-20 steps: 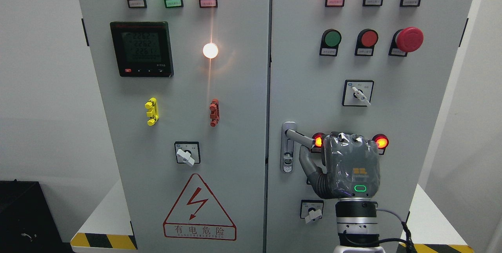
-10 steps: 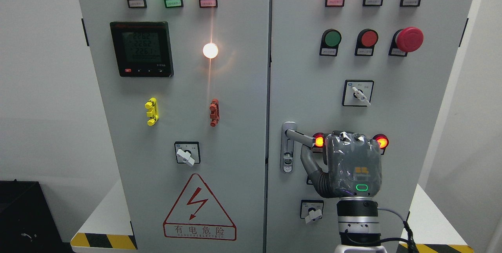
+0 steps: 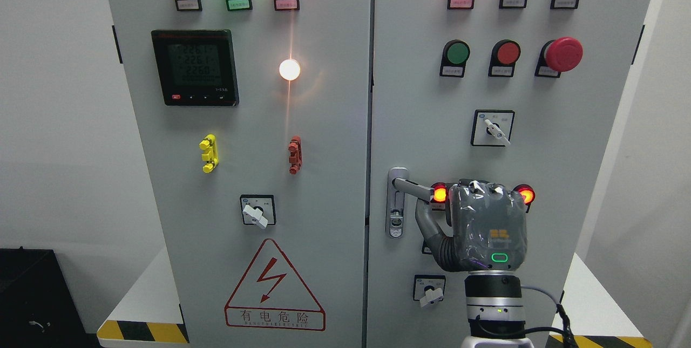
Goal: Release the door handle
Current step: 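Open the right hand, release the handle and lower it away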
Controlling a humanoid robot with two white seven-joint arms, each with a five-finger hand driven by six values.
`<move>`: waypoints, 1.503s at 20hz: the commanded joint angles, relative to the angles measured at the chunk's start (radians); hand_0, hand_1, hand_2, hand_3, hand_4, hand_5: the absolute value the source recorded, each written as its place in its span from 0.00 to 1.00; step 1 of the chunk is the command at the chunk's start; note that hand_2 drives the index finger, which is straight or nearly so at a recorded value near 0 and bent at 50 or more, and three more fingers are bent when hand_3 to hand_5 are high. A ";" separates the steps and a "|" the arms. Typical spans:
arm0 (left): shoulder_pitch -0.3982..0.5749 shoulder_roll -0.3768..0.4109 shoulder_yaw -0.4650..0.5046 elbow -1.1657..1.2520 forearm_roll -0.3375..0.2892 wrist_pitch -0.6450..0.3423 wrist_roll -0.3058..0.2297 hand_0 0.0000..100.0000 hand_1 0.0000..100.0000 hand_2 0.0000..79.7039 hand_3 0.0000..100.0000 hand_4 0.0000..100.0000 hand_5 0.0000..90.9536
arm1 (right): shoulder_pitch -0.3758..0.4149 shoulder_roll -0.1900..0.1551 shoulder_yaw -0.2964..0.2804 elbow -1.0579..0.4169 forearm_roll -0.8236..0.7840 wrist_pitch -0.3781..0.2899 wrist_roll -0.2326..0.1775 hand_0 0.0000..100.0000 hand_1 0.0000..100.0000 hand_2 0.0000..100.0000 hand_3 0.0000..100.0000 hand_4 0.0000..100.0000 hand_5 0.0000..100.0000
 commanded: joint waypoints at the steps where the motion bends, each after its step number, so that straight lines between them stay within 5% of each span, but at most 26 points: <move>1: 0.017 0.000 0.000 0.000 -0.001 -0.001 0.000 0.12 0.56 0.00 0.00 0.00 0.00 | 0.011 0.000 0.000 -0.009 0.000 -0.003 0.002 0.54 0.45 0.99 1.00 1.00 1.00; 11: 0.017 0.000 0.000 0.000 -0.001 -0.001 0.000 0.12 0.56 0.00 0.00 0.00 0.00 | 0.123 -0.003 0.000 -0.078 -0.005 -0.010 -0.005 0.57 0.44 0.96 1.00 1.00 1.00; 16: 0.017 0.000 0.000 0.000 0.000 -0.001 0.000 0.12 0.56 0.00 0.00 0.00 0.00 | 0.241 -0.042 -0.036 -0.201 -0.014 -0.082 -0.013 0.55 0.40 0.75 1.00 0.90 0.86; 21: 0.017 0.000 0.000 0.000 0.000 -0.001 0.000 0.12 0.56 0.00 0.00 0.00 0.00 | 0.317 -0.032 -0.239 -0.264 -0.046 -0.337 -0.019 0.55 0.36 0.50 0.71 0.69 0.62; 23: 0.017 0.000 0.000 0.000 -0.001 -0.001 0.000 0.12 0.56 0.00 0.00 0.00 0.00 | 0.317 -0.031 -0.326 -0.264 -0.115 -0.433 -0.021 0.54 0.36 0.37 0.52 0.52 0.51; 27: 0.017 0.000 0.000 0.000 -0.001 -0.001 0.000 0.12 0.56 0.00 0.00 0.00 0.00 | 0.314 -0.035 -0.424 -0.262 -0.262 -0.544 -0.008 0.53 0.36 0.15 0.19 0.22 0.21; 30: 0.017 0.000 0.000 0.000 -0.001 -0.001 0.000 0.12 0.56 0.00 0.00 0.00 0.00 | 0.298 -0.039 -0.428 -0.264 -0.368 -0.587 0.005 0.54 0.32 0.03 0.08 0.10 0.04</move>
